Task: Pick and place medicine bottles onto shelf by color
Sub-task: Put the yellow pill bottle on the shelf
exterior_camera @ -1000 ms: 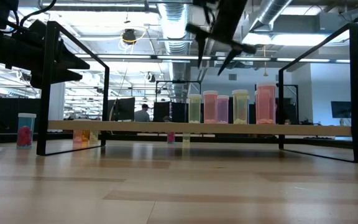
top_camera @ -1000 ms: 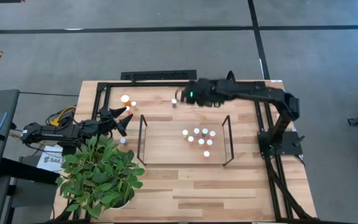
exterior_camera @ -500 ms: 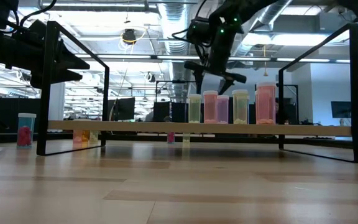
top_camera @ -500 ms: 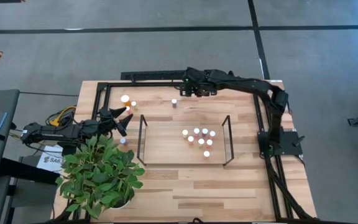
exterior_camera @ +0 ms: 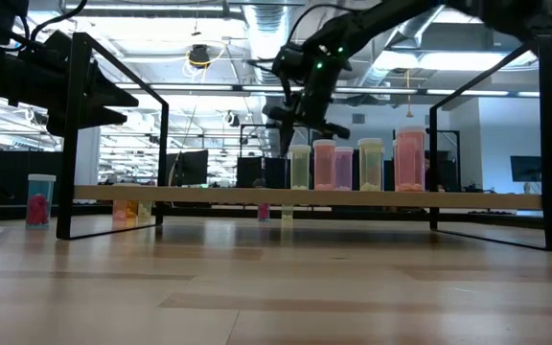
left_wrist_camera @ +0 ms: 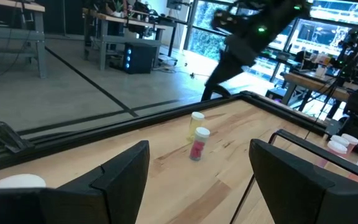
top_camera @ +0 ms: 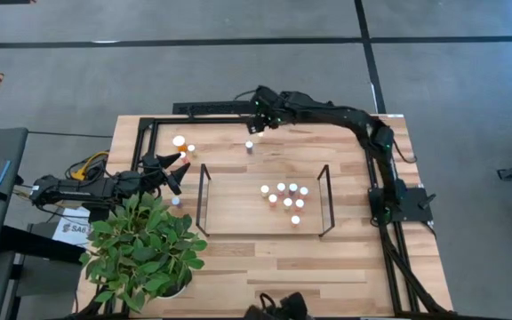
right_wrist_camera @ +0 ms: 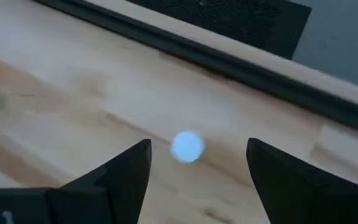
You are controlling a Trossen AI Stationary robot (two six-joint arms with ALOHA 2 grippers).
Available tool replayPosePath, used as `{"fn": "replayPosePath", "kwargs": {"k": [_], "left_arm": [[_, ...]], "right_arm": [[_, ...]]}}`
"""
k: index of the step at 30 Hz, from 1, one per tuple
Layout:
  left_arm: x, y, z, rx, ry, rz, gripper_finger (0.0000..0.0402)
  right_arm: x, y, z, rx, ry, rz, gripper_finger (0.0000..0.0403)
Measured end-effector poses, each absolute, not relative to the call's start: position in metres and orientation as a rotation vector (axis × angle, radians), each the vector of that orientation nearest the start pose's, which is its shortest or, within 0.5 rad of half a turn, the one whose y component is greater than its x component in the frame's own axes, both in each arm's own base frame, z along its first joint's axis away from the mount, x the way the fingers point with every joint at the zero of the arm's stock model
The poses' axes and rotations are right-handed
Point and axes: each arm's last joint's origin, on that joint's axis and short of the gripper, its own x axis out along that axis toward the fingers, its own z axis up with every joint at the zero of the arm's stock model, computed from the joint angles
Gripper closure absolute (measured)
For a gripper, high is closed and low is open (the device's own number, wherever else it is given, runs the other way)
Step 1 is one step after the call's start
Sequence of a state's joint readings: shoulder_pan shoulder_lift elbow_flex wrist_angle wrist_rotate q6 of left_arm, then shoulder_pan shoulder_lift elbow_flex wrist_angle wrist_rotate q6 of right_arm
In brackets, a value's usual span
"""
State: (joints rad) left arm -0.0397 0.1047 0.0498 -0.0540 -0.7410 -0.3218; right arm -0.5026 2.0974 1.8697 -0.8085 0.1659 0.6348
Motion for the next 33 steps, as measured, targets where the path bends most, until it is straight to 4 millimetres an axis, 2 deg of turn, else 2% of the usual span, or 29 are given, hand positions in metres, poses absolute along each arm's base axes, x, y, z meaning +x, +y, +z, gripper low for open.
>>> {"fn": "replayPosePath", "kwargs": {"k": [4, 9, 20, 33], "left_arm": [[0.095, 0.016, 0.168, -0.266, -0.011, 0.710, 0.0137], [0.095, 0.016, 0.168, -0.266, -0.011, 0.711, 0.0137], [0.095, 0.016, 0.168, -0.266, -0.011, 0.710, 0.0137], [0.095, 0.016, 0.168, -0.266, -0.010, 0.710, 0.0137]], "right_arm": [[0.404, -0.241, 0.244, 0.722, 0.894, -0.901, 0.0116], [0.416, -0.250, 0.228, 0.767, 1.010, -0.833, 0.0116], [0.426, -0.255, 0.217, 0.776, 1.071, -0.768, 0.0116], [0.425, -0.258, 0.217, 0.763, 1.065, -0.762, 0.0116]]}}
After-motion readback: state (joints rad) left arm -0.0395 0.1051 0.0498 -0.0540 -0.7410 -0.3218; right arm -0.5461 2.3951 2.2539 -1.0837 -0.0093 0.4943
